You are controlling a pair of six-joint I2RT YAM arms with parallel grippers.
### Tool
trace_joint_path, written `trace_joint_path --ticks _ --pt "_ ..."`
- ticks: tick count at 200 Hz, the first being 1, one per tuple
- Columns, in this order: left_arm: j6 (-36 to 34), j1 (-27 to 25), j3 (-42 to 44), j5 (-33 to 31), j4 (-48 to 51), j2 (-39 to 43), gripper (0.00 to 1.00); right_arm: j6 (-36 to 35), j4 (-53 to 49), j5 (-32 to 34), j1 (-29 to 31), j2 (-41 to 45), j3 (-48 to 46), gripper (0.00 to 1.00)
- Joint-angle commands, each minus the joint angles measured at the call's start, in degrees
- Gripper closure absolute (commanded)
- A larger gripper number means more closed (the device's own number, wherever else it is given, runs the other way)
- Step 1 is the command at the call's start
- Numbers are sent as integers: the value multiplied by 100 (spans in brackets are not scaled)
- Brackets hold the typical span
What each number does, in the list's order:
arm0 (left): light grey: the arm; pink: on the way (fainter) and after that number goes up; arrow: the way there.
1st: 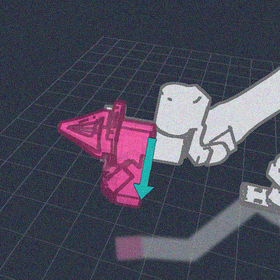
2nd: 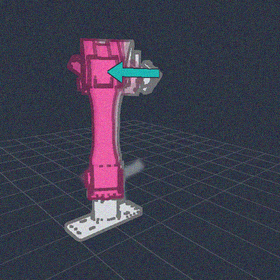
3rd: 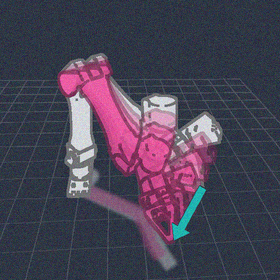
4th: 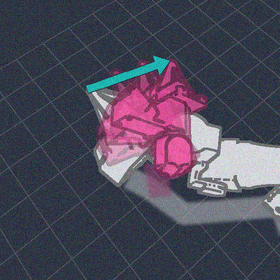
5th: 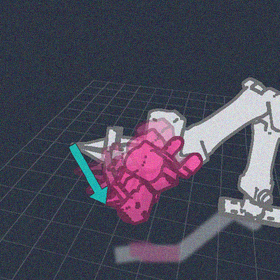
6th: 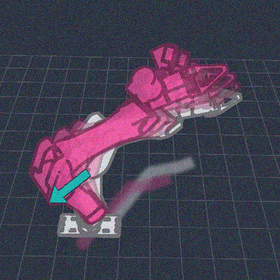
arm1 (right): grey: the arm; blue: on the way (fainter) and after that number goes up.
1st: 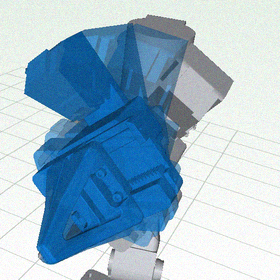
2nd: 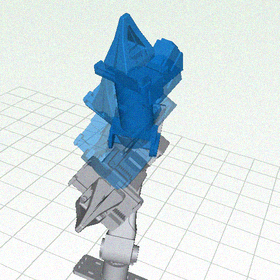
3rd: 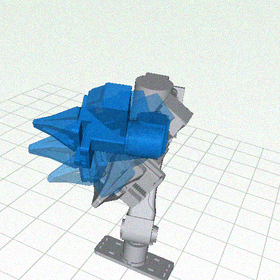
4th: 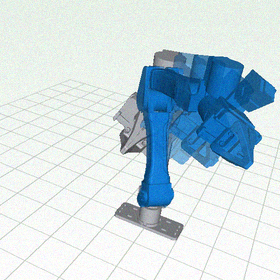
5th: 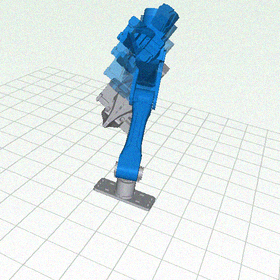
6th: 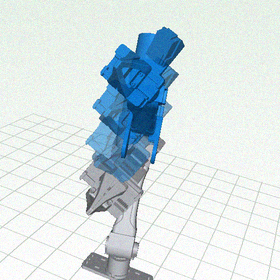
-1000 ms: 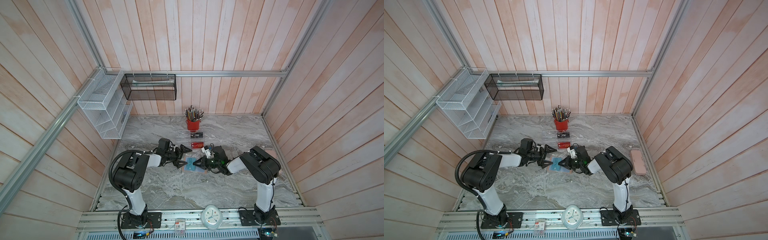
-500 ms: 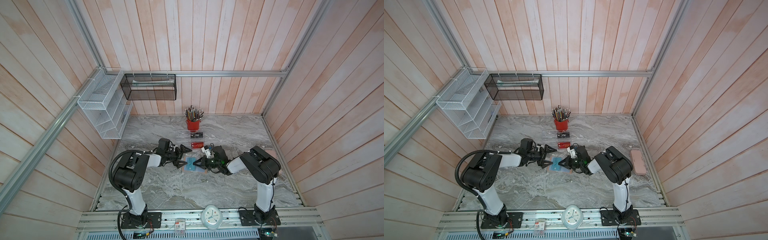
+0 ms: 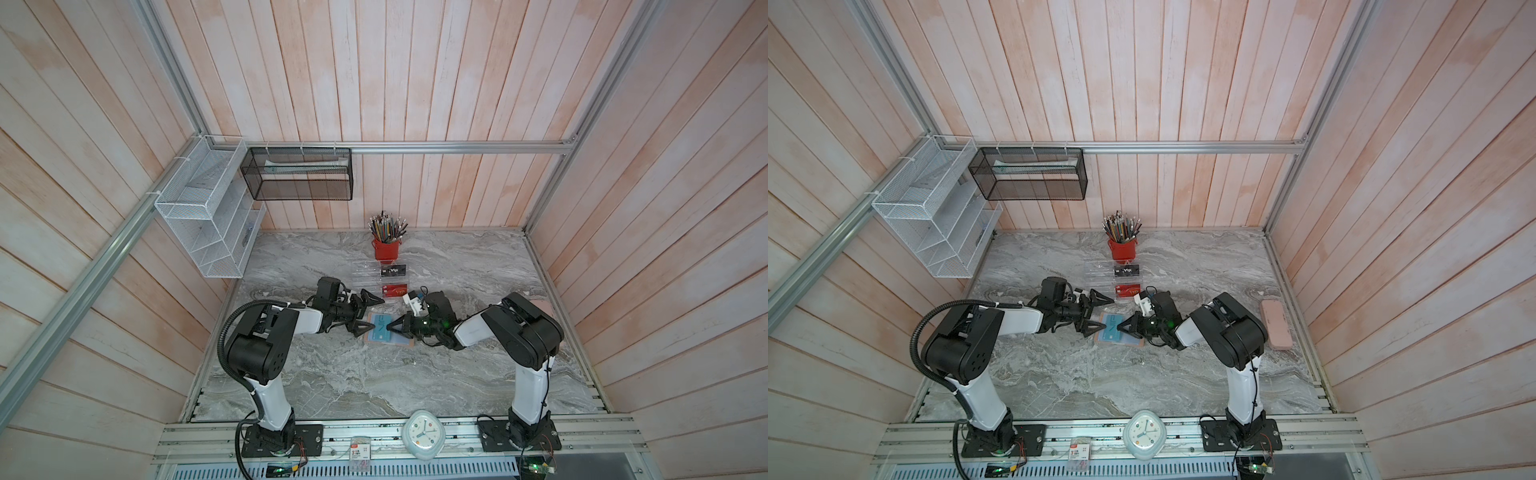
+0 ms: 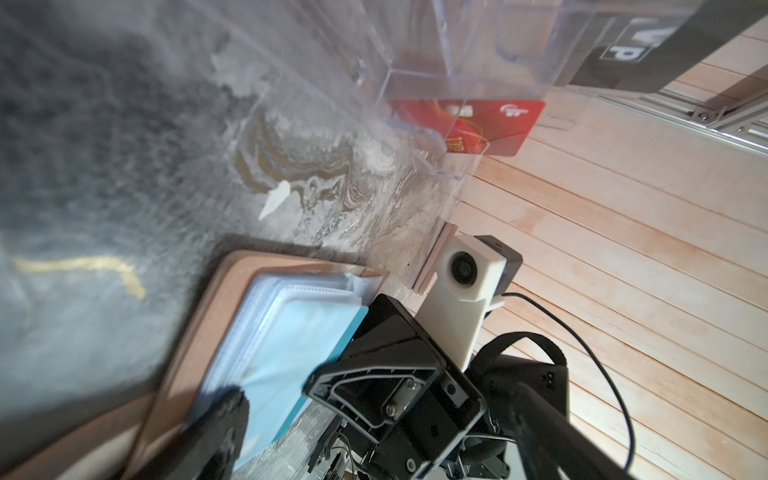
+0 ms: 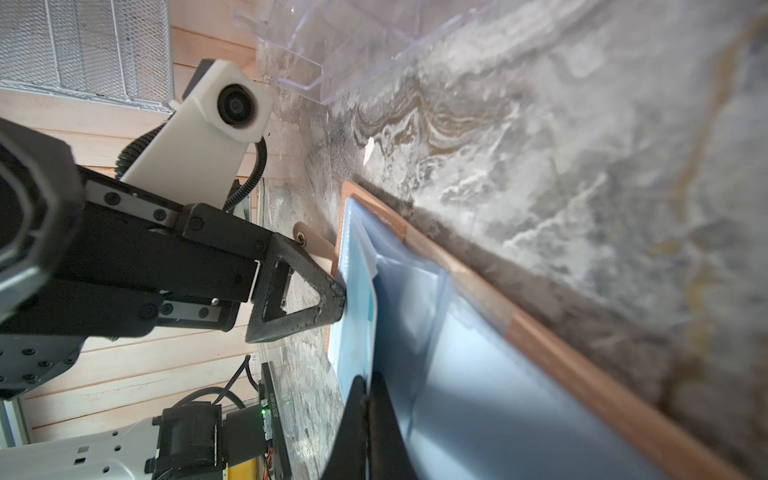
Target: Take the credit cards out of the card holder
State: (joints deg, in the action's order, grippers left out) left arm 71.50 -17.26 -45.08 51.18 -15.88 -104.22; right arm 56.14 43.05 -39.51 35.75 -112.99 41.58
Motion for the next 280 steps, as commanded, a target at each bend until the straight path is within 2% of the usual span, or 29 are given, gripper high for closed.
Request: trace_joint_path --ticks 1,151,237,280 --pt "-114 25 118 -214 382 -185 0 -139 -281 134 -86 67 -174 100" --pt "-126 21 44 -199 423 -150 0 -268 -523 136 -261 289 -336 100" --pt "-154 -24 -255 -109 731 206 0 74 254 -505 -165 -179 37 100" --pt "-726 -23 -549 -266 1455 214 0 164 323 -530 -145 -212 53 100"
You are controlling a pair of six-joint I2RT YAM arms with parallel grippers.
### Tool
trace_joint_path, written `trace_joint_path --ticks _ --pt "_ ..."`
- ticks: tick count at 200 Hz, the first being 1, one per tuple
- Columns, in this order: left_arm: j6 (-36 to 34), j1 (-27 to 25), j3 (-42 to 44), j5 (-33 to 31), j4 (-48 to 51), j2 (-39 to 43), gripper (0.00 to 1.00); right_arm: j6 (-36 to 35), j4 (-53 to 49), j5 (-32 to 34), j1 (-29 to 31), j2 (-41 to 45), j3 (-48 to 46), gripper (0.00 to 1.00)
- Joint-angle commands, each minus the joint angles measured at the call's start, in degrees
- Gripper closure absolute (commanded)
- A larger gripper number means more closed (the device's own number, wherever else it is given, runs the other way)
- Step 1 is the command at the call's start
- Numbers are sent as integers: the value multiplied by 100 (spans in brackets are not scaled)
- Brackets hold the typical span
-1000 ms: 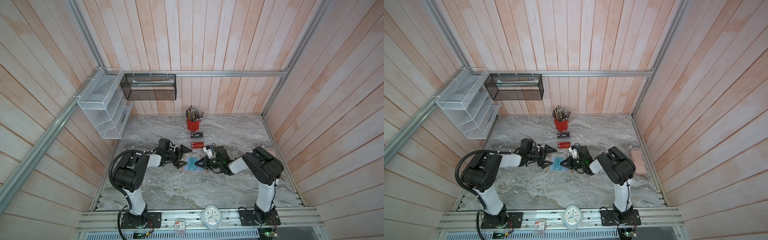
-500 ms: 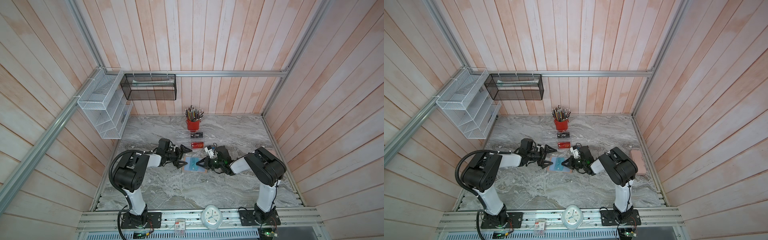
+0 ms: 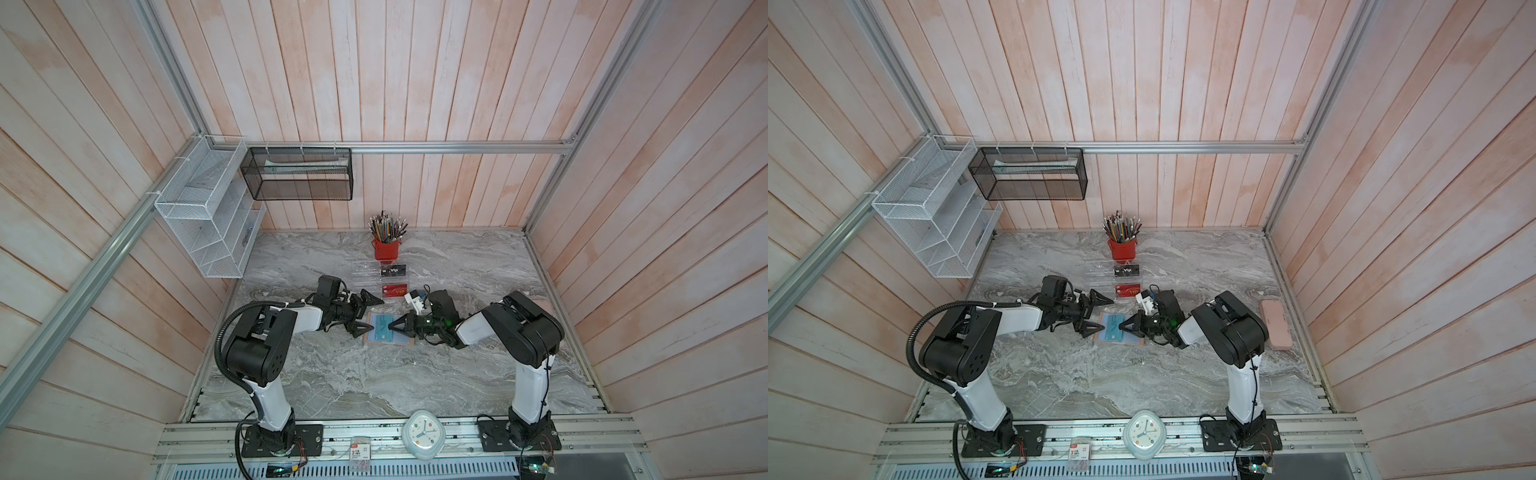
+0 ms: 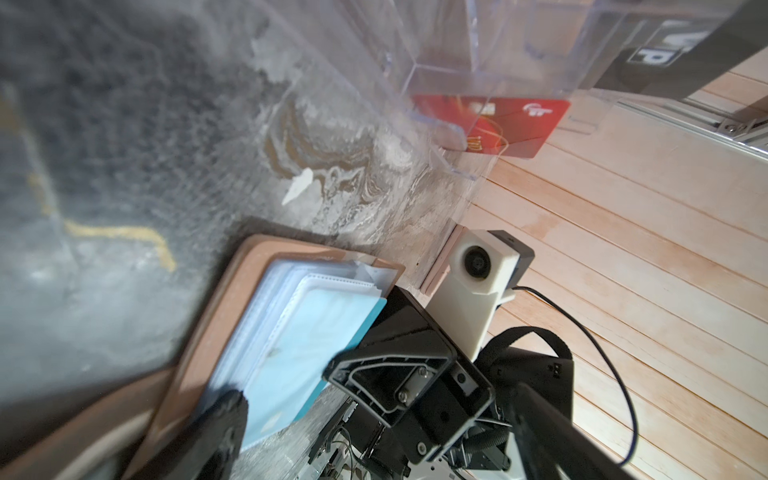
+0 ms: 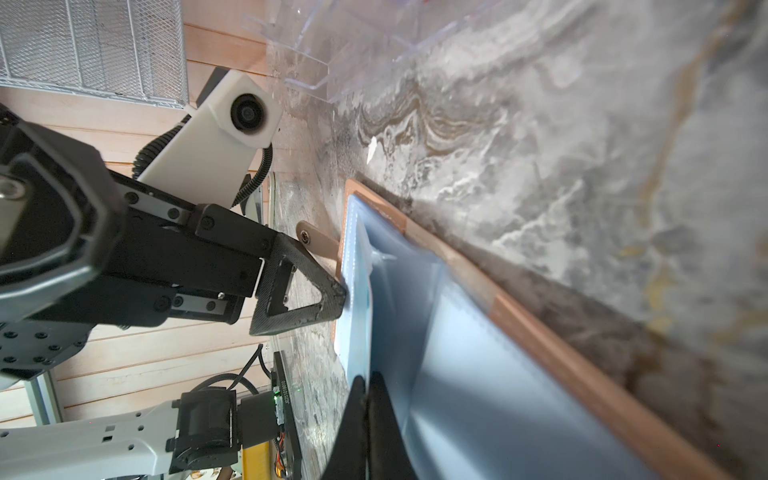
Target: Take the credit cards out of the card holder
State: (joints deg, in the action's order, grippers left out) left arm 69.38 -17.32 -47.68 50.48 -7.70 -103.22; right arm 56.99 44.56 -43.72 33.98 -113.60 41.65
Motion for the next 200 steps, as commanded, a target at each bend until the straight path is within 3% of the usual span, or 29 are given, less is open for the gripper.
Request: trace_joint_path --ticks 1,53,200 --pt "-531 -21 -300 -209 660 116 0 81 192 -114 35 -152 46 100" --pt "-606 -87 -497 -288 814 116 0 417 632 -227 40 -376 133 100" --pt "-650 -174 -468 -452 685 -213 0 282 392 -110 72 -457 186 100"
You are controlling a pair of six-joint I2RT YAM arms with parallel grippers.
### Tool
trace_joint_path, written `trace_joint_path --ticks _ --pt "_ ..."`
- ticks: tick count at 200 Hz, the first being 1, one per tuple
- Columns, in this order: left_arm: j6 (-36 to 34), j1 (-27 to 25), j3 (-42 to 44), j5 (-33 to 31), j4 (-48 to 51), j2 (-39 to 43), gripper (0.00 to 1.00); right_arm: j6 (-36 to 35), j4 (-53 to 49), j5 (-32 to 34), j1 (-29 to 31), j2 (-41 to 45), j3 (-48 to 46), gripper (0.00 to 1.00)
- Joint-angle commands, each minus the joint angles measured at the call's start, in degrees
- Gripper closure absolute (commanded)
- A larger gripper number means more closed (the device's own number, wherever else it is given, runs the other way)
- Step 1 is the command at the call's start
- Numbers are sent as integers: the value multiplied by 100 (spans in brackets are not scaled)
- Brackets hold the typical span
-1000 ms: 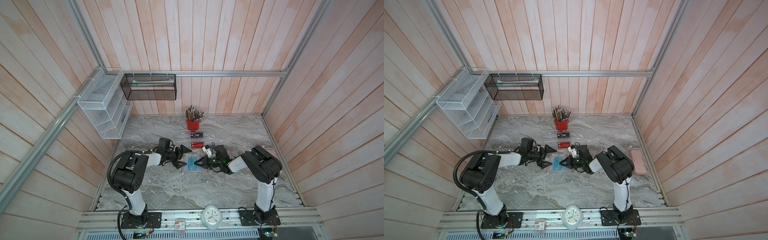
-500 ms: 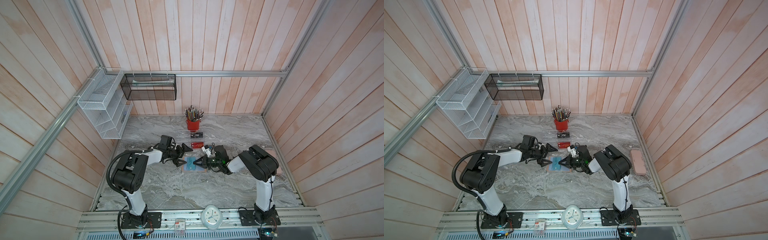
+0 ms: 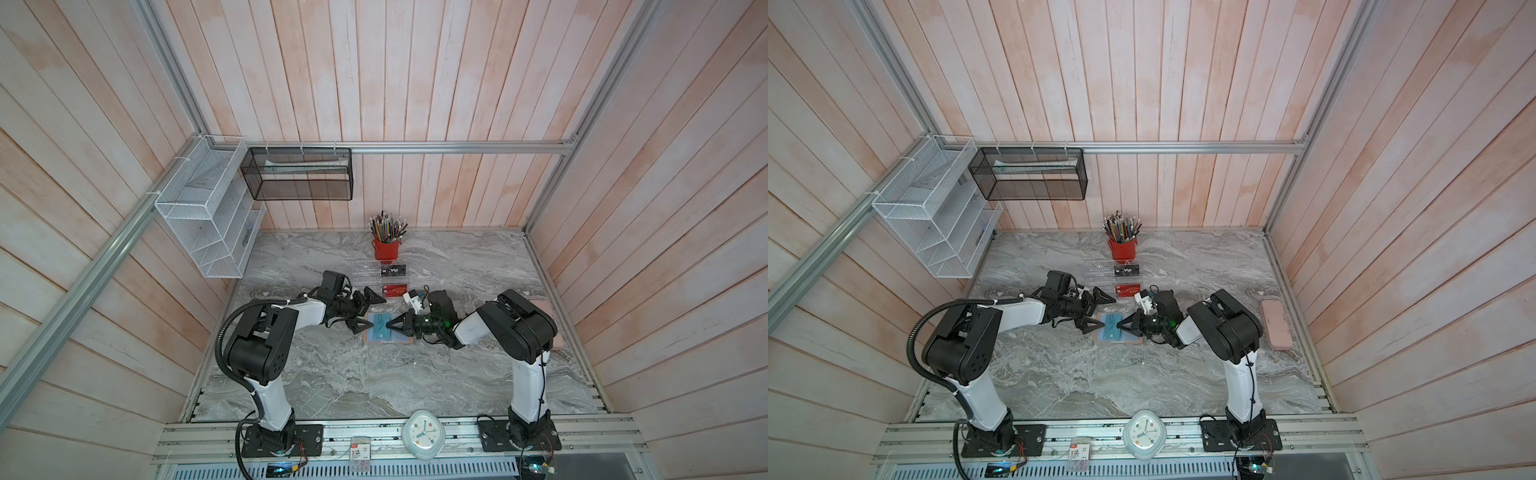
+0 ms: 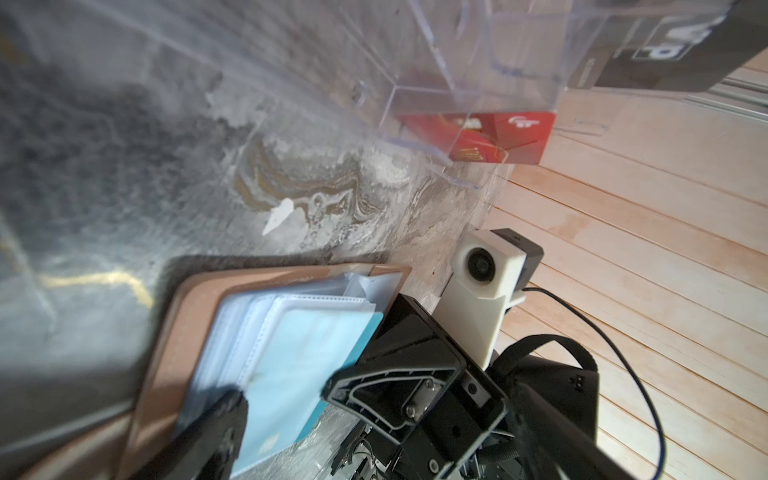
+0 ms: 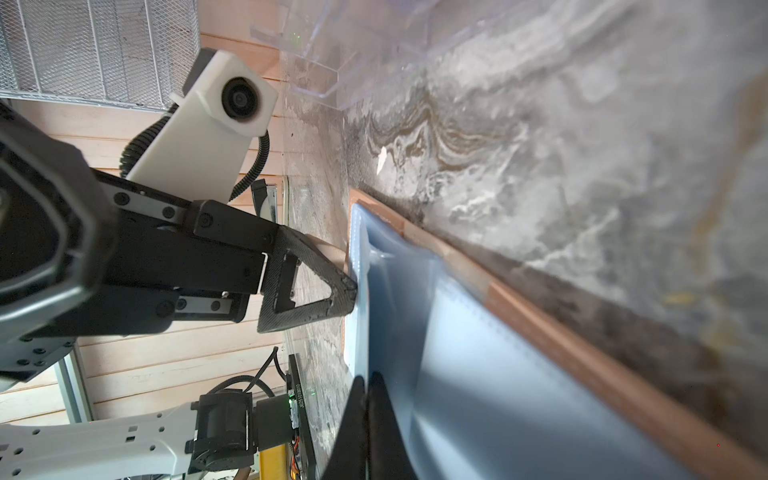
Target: Take the credit cards out of the card holder
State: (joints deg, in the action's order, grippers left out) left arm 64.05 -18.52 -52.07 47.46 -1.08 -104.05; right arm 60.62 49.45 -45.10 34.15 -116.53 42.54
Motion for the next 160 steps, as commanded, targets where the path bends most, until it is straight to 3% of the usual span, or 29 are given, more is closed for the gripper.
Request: trace_joint_path --ticks 1,24,54,106,160 --pt "-127 -54 -38 -159 39 -131 0 -83 -100 28 55 -166 96 100" --pt "-394 -79 -223 -338 426 -204 0 -94 -136 40 54 -164 106 100" --pt "-1062 -159 -644 -1100 1529 -199 0 -138 -208 72 63 -108 88 100" --pt "-1208 -292 -721 -1262 1721 -388 0 -169 -250 88 74 -117 114 100" --pt "-1097 -362 -887 -1191 1665 -55 0 -182 -307 97 110 -168 190 100"
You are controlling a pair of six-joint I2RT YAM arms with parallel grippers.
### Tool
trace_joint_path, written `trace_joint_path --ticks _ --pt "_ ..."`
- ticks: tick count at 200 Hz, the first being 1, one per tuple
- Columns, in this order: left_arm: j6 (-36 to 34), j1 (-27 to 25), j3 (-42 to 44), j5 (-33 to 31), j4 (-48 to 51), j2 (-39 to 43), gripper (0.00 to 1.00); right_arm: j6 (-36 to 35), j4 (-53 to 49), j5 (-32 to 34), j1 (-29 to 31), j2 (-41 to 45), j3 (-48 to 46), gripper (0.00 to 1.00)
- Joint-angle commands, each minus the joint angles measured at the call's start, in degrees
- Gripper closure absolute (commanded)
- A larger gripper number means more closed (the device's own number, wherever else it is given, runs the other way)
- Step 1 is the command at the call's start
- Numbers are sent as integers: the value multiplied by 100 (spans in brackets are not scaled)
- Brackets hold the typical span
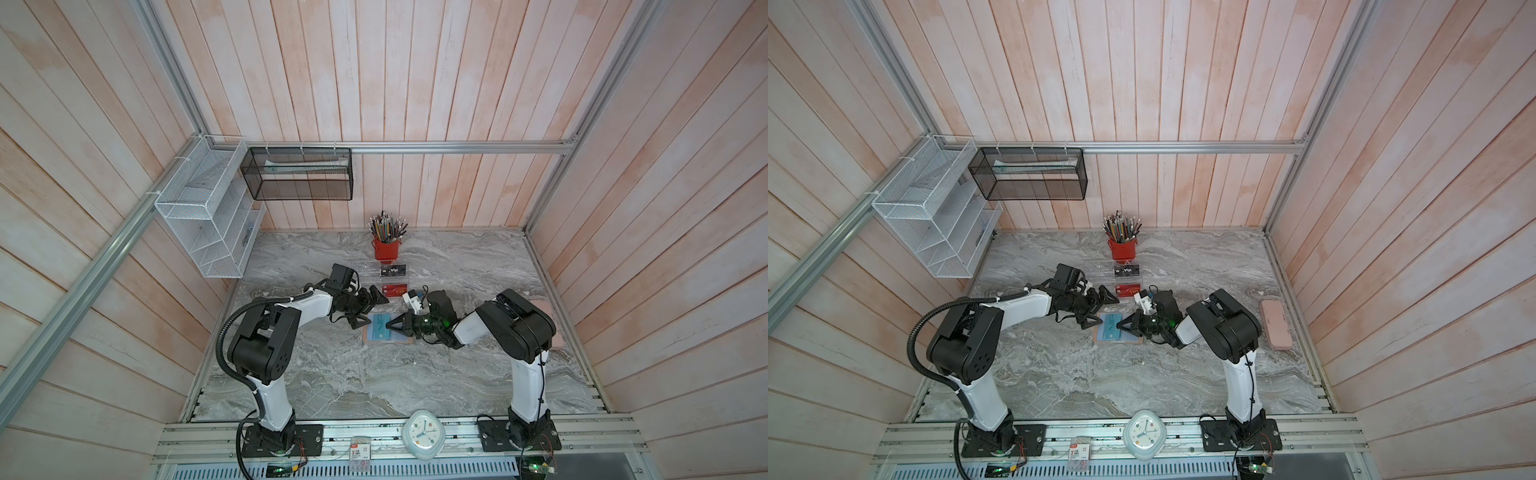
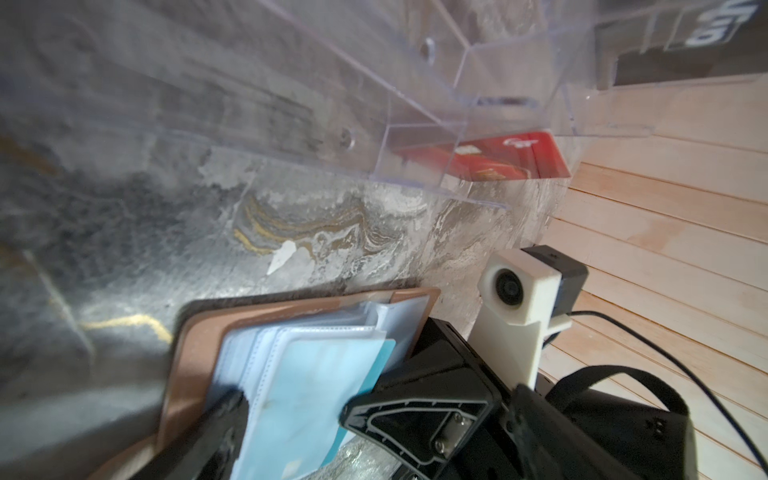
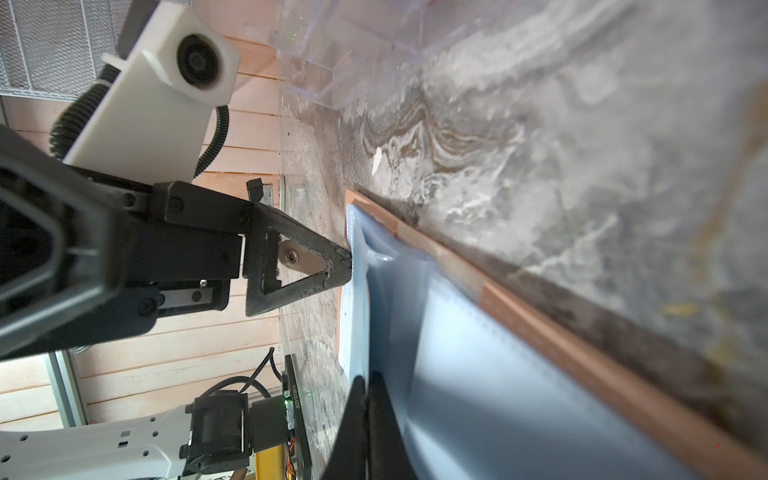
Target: Take the credit cards out of the card holder
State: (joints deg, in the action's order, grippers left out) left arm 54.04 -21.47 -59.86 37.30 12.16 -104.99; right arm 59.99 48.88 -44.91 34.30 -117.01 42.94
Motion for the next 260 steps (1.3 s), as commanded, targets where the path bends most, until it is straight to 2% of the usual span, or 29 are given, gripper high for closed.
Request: trace_joint_path --ticks 1,64,130,170,184,217,260 --pt "-96 -72 -116 -172 349 44 0 -119 -253 73 99 -120 152 100" --pt "80 -111 -158 -144 442 385 0 -139 -415 179 129 -190 258 100" --pt "48 -111 -95 -167 307 70 0 -197 -586 184 127 -243 320 99" --pt "-16 -94 -54 -234 326 -42 0 -167 -459 125 108 -243 268 86" --pt "-8 -94 -20 -223 289 -82 0 -162 -423 110 110 -217 244 76" --pt "10 -80 -6 -223 243 -118 0 -122 -294 89 80 -173 155 60" --pt "-8 -41 87 -249 236 -99 0 31 121 -35 6 -190 -2 58"
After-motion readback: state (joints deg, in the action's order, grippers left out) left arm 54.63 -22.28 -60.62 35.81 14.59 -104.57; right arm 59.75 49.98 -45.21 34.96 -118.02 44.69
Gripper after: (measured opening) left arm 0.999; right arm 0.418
